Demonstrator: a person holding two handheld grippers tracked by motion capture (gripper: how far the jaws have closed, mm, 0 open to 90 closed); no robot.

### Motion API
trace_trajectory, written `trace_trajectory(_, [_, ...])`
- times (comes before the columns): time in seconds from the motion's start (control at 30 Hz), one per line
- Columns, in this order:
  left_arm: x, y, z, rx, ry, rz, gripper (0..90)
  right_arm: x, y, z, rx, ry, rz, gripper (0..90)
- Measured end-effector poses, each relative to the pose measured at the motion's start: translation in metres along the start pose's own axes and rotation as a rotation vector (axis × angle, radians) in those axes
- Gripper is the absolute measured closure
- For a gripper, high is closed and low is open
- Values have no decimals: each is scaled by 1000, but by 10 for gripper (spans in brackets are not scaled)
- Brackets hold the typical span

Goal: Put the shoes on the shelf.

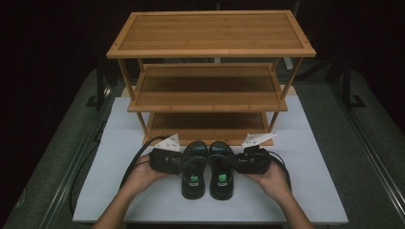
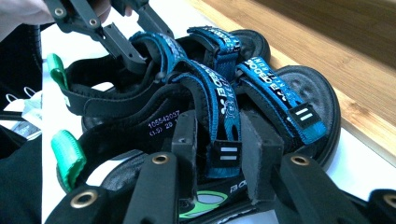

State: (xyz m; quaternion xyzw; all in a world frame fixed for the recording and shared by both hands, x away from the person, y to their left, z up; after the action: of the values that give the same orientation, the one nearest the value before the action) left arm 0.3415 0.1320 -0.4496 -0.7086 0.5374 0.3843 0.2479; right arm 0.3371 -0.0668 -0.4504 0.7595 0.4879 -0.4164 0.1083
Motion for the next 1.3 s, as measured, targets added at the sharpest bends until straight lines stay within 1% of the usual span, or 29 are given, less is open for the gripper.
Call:
trace_trajectory(0.03, [0,0,0,0,0,0,667,0,0,0,0,0,0,687])
trace_trajectory(0.07, [-1,0,-1,-4,-3,-17,679,0,-1,-1,8,0,4,693])
trace_trajectory(0.13, [-2,0,-1,-15,8,-26,691,0,-1,-1,9,6,11,697])
trace_trajectory(0.17, [-2,0,-1,-15,8,-26,694,0,-1,-1,9,6,11,697])
trace_trajectory(0.2, [-4,-1,-2,-28,25,-43,697,-2,-2,-2,14,18,9,699])
trace_trajectory(0.27, [-5,-2,-4,-36,36,-60,700,-3,-1,-4,17,31,14,701])
trace_trajectory(0.3, [-5,-2,-4,-36,36,-60,701,-3,-1,-4,17,31,14,701])
trace_trajectory(0.33, [-7,-3,-8,-40,49,-75,702,-5,-1,-7,19,41,16,701])
trace_trajectory(0.37, [-7,-3,-8,-40,49,-75,703,-7,0,-8,18,45,25,702])
trace_trajectory(0.4, [-8,-4,-10,-44,53,-86,704,-8,0,-10,19,51,32,702])
trace_trajectory(0.53, [-11,-9,-16,-51,70,-113,704,-12,5,-17,18,67,48,703])
trace_trajectory(0.57, [-11,-9,-16,-51,70,-113,704,-12,5,-17,18,67,48,703])
trace_trajectory(0.6, [-13,-13,-18,-58,80,-132,704,-12,8,-22,20,82,58,703])
trace_trajectory(0.73, [-15,-24,-23,-68,104,-154,704,-12,17,-33,17,103,85,703])
trace_trajectory(0.77, [-15,-24,-23,-68,104,-154,704,-12,17,-33,17,103,85,703])
trace_trajectory(0.83, [-14,-36,-27,-78,124,-172,704,-11,26,-41,15,122,110,703])
trace_trajectory(0.87, [-14,-36,-27,-78,124,-172,705,-11,26,-41,15,122,110,703])
trace_trajectory(0.9, [-12,-44,-30,-85,139,-189,705,-9,33,-46,11,131,124,702])
trace_trajectory(0.93, [-12,-48,-31,-89,142,-197,705,-8,36,-48,11,131,130,702])
trace_trajectory(0.97, [-12,-48,-31,-89,142,-197,705,-7,39,-50,6,135,138,703])
trace_trajectory(1.0, [-9,-55,-34,-92,156,-219,704,-6,41,-52,2,142,149,702])
trace_trajectory(1.03, [-9,-55,-34,-92,156,-219,704,-4,44,-53,3,145,154,703])
trace_trajectory(1.07, [-6,-61,-35,-93,164,-241,704,-3,47,-54,2,148,163,702])
trace_trajectory(1.1, [-5,-63,-35,-95,163,-252,705,-2,49,-55,3,155,174,703])
trace_trajectory(1.17, [-3,-65,-35,-101,167,-257,705,-1,52,-55,3,166,181,703])
trace_trajectory(1.2, [-1,-67,-34,-106,170,-260,704,1,55,-56,0,176,196,703])
trace_trajectory(1.23, [1,-69,-34,-111,171,-263,704,3,56,-56,1,179,198,702])
trace_trajectory(1.27, [2,-70,-34,-121,188,-257,705,5,57,-56,2,179,197,703])
trace_trajectory(1.3, [2,-70,-34,-121,188,-257,704,5,57,-56,2,179,197,703])
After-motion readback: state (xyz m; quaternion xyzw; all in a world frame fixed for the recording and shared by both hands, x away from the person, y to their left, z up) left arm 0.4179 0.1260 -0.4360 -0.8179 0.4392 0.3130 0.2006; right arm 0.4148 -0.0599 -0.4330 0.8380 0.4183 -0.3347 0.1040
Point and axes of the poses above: each handheld gripper's, and its own axes: x roughly forward along the jaws, z roughly out of its underside, y roughly to its right, the point moved 7 cm from there along x, roughly forward along the jaws, and after that the axes turned 13 degrees about -y, right-handed, at the moved point
